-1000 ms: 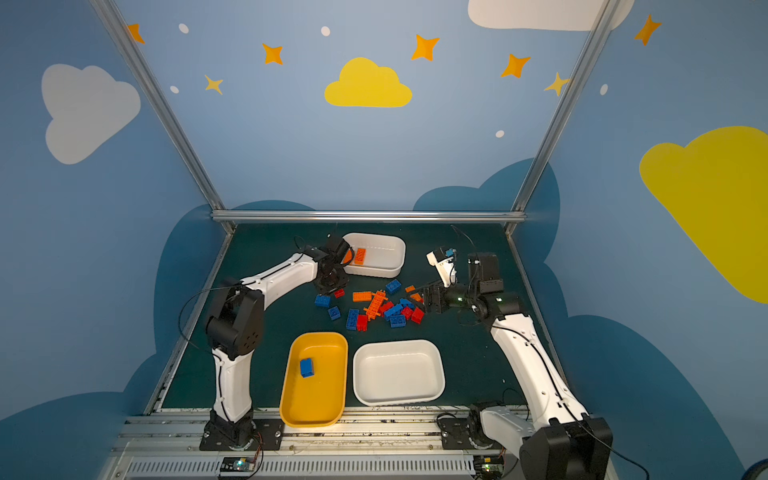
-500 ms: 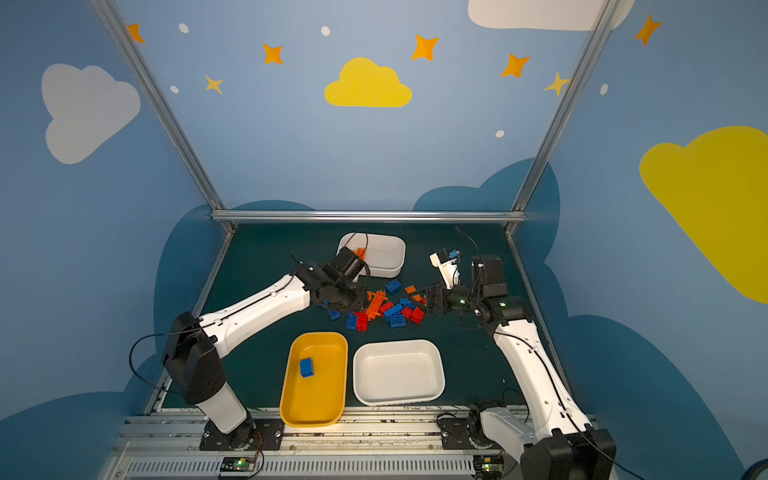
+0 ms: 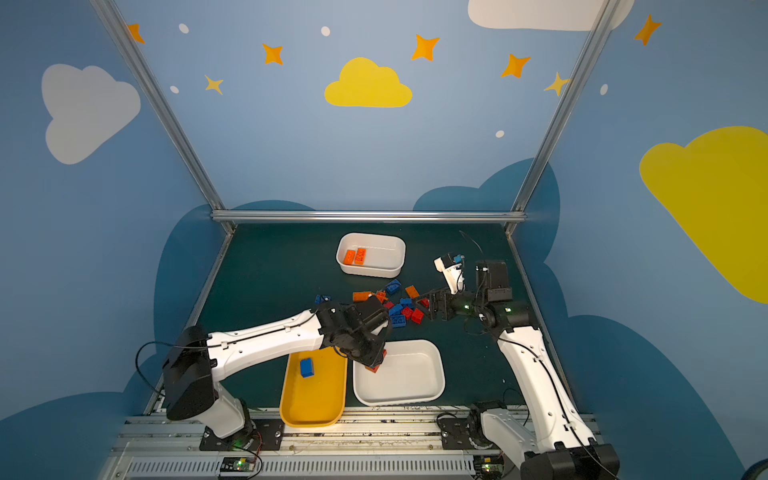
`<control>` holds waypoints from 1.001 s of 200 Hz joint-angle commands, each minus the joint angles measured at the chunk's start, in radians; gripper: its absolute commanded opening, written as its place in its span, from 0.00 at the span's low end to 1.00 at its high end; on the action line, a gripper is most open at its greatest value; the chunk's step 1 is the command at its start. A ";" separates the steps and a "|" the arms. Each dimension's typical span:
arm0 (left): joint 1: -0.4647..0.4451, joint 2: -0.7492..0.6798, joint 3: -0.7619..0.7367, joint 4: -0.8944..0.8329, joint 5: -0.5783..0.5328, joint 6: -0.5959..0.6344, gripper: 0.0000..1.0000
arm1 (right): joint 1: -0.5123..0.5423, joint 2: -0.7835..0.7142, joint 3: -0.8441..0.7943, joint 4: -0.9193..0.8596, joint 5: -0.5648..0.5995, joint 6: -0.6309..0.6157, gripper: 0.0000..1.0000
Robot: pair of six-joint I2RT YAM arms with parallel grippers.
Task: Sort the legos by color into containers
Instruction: 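Carry the red brick into the near white bin and open the left gripper, then move the left gripper to a blue brick in the pile and grasp it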
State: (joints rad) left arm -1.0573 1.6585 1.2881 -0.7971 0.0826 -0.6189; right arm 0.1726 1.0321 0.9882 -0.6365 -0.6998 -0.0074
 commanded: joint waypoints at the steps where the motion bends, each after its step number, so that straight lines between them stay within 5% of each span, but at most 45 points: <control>1: -0.007 0.015 -0.030 0.049 0.007 -0.034 0.36 | 0.002 0.004 0.018 -0.025 0.000 -0.014 0.90; 91: 0.020 -0.010 0.022 -0.058 -0.009 -0.026 0.65 | 0.003 0.011 0.014 -0.016 0.003 -0.011 0.90; 157: 0.241 -0.045 0.109 -0.194 -0.128 0.078 0.81 | 0.002 0.020 0.013 0.017 -0.013 0.005 0.90; 200: 0.403 -0.019 0.106 -0.181 -0.294 -0.235 0.83 | 0.006 0.033 0.011 0.052 -0.029 0.020 0.90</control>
State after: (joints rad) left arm -0.7120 1.6230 1.3914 -0.9501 -0.0788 -0.6559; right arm 0.1738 1.0542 0.9882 -0.6216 -0.7021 0.0002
